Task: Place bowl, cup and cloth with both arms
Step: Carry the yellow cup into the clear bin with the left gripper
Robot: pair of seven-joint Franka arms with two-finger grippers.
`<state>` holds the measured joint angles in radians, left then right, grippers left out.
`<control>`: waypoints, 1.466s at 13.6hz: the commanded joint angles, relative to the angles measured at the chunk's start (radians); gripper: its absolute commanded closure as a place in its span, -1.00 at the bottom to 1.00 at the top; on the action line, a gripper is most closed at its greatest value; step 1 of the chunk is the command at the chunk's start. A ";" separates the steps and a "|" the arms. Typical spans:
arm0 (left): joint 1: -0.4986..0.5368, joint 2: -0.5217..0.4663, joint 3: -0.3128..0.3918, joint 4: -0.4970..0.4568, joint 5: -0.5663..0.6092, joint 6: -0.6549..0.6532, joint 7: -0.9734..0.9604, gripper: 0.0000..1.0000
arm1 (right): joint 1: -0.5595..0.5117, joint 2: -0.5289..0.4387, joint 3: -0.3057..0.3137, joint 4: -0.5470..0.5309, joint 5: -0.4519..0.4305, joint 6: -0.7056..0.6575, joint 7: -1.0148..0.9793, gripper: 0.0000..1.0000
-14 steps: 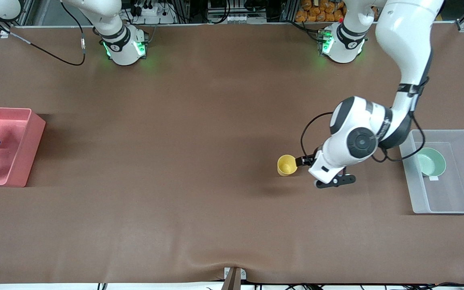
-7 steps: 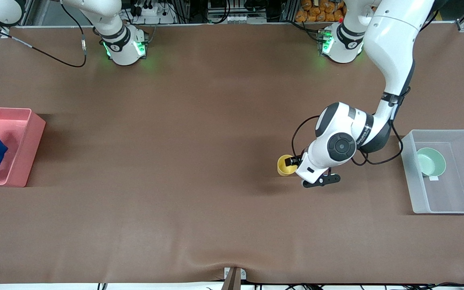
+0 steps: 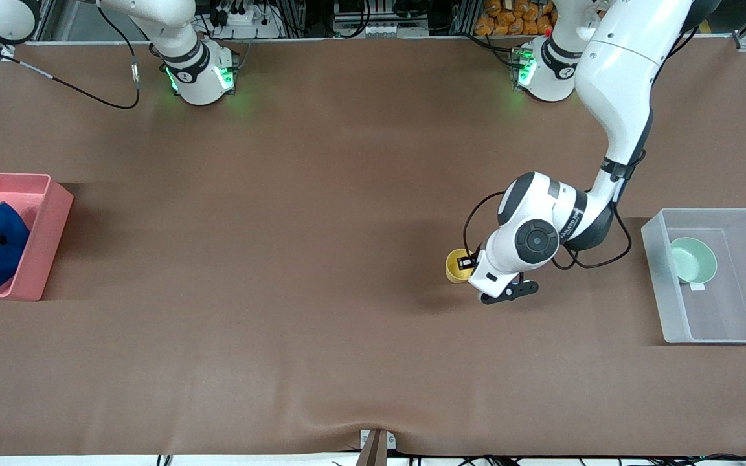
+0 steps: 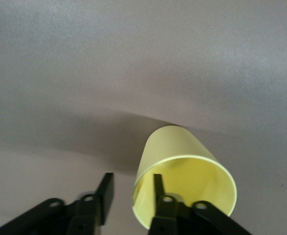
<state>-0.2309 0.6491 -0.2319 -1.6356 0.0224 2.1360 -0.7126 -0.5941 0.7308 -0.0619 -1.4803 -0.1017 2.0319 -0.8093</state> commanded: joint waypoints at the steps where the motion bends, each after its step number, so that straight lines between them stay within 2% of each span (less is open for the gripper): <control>1: -0.015 -0.002 0.009 0.006 0.022 0.016 -0.086 1.00 | -0.024 0.022 0.019 0.002 0.019 0.017 -0.008 1.00; 5: 0.014 -0.058 0.028 0.013 0.024 -0.007 -0.074 1.00 | -0.024 0.041 0.019 0.002 0.039 0.021 -0.008 1.00; 7: 0.060 -0.115 0.039 0.017 0.024 -0.074 -0.039 1.00 | -0.026 0.054 0.019 0.002 0.045 0.022 -0.008 1.00; 10: 0.165 -0.187 0.039 0.048 0.024 -0.175 0.070 1.00 | -0.029 0.064 0.019 0.003 0.060 0.028 -0.010 1.00; 12: 0.243 -0.189 0.040 0.127 0.031 -0.305 0.189 1.00 | -0.029 0.065 0.019 0.002 0.060 0.030 -0.010 1.00; 14: 0.321 -0.206 0.037 0.180 0.126 -0.379 0.312 1.00 | -0.024 0.065 0.019 0.003 0.059 0.030 -0.011 1.00; 15: 0.368 -0.207 0.036 0.184 0.136 -0.387 0.367 1.00 | -0.024 0.065 0.019 0.003 0.059 0.030 -0.011 1.00; 16: 0.413 -0.209 0.036 0.186 0.136 -0.387 0.459 1.00 | -0.021 0.065 0.019 0.003 0.059 0.030 -0.011 0.52; 17: 0.457 -0.207 0.037 0.184 0.136 -0.387 0.552 1.00 | -0.020 0.065 0.019 0.003 0.059 0.030 -0.011 -0.22; 18: 0.514 -0.204 0.037 0.186 0.133 -0.386 0.644 1.00 | -0.020 0.064 0.019 0.005 0.057 0.030 -0.013 -0.65; 19: 0.575 -0.195 0.037 0.200 0.134 -0.383 0.745 1.00 | -0.018 0.064 0.019 0.009 0.056 0.030 -0.014 -1.00; 20: 0.631 -0.174 0.037 0.216 0.134 -0.375 0.850 1.00 | -0.020 0.064 0.020 0.009 0.056 0.030 -0.016 -1.00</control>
<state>0.3091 0.4475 -0.1779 -1.4559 0.1410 1.7684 -0.0120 -0.5983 0.7909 -0.0564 -1.4849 -0.0589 2.0637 -0.8113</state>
